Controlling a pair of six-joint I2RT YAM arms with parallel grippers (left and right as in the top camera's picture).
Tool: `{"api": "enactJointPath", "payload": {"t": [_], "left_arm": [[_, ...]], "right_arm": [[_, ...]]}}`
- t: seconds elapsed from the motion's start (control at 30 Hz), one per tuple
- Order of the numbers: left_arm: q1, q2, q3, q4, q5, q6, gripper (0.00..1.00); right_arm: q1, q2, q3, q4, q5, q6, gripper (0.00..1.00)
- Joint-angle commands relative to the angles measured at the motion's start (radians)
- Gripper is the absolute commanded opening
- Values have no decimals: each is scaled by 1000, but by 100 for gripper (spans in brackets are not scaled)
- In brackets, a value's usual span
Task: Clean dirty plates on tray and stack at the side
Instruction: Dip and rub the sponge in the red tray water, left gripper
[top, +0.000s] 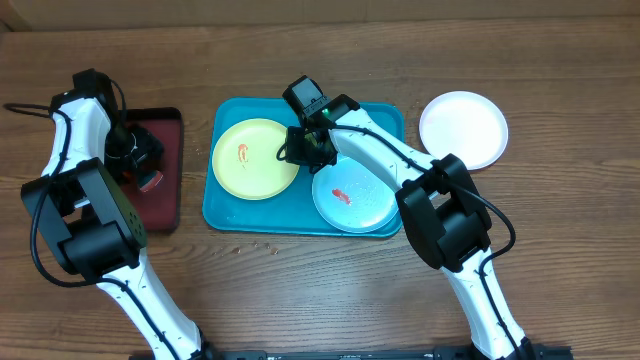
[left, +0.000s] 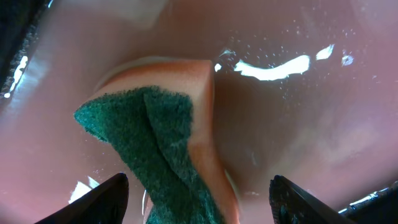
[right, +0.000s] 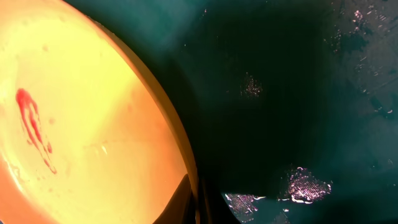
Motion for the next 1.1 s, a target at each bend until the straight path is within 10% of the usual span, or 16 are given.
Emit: {"api": "enactJointPath", "payload": {"t": [0.0, 0.37, 0.57, 0.83, 1.07], "left_arm": [[5, 0, 28, -11, -21, 19, 73], [5, 2, -19, 16, -95, -12, 65], [5, 3, -19, 24, -108, -13, 23], [4, 4, -68, 23, -66, -47, 62], [6, 3, -81, 42, -92, -42, 37]], "right_arm": [[-6, 22, -26, -3, 58, 11, 4], [-6, 22, -26, -3, 58, 11, 4], [-6, 22, -26, -2, 58, 11, 4], [-6, 22, -26, 12, 58, 11, 4], [-6, 22, -26, 0, 58, 11, 4]]}}
